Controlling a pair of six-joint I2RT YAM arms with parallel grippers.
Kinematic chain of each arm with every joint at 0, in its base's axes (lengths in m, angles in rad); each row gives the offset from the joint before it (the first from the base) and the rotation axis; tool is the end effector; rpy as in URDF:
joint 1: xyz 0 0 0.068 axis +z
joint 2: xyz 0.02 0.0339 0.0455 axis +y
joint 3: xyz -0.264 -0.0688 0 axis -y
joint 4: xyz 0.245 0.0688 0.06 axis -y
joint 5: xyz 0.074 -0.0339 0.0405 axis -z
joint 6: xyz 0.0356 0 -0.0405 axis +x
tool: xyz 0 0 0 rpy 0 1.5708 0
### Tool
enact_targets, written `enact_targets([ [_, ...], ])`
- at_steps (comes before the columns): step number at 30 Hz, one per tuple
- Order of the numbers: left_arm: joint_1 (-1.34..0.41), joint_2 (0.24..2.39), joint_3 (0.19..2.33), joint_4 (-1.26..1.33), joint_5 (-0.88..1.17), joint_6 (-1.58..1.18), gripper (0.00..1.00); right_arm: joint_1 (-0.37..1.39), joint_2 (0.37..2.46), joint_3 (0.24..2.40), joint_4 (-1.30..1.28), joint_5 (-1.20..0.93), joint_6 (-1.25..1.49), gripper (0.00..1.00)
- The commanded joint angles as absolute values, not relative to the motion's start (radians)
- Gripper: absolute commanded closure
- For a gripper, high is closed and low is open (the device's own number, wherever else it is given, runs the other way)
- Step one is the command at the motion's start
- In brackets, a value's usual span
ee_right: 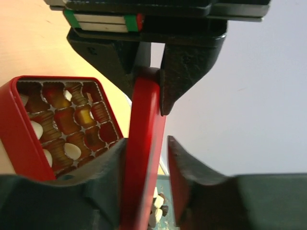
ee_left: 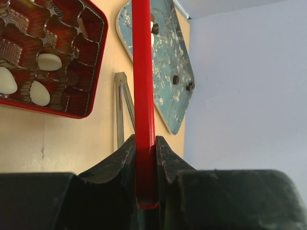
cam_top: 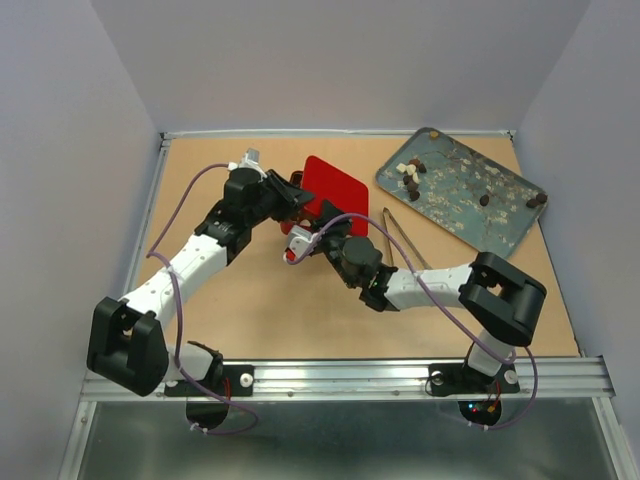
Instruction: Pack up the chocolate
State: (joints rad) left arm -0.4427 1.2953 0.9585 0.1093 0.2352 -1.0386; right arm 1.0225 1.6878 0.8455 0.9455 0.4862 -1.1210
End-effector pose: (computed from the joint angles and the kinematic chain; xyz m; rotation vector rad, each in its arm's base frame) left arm 0.2721 -0.1382 0.3187 -0.4019 1.9395 -1.2297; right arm 0.2037 0.3016 0.2437 -1.0758 1.0378 -0.4357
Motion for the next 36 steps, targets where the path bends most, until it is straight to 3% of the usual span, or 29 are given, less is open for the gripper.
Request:
enact_targets([
  [1, -0.439, 1.285, 0.92, 0.153, 0.27, -1.023, 0.96, 1.029, 1.696, 0.819, 1.094, 0.549, -1.137, 0.53],
  [3, -0.431, 1.289, 0.899, 0.167, 0.275, -1.028, 1.0, 1.031, 1.7, 0.807, 1.098, 0.561, -1.126, 0.4],
  [5, -0.425, 1.295, 0.881, 0.196, 0.273, -1.04, 1.0, 1.032, 1.7, 0.789, 1.1, 0.575, -1.102, 0.36],
  [28, -0.27, 1.433, 0.773, 0.547, 0.288, -1.055, 1.0, 1.049, 1.677, 0.627, 1.101, 0.675, -0.904, 0.29],
  [36, -0.221, 1.523, 0.776, 0.66, 0.425, -1.008, 1.0, 0.994, 1.557, 0.69, 1.027, 0.745, -0.668, 0.25],
])
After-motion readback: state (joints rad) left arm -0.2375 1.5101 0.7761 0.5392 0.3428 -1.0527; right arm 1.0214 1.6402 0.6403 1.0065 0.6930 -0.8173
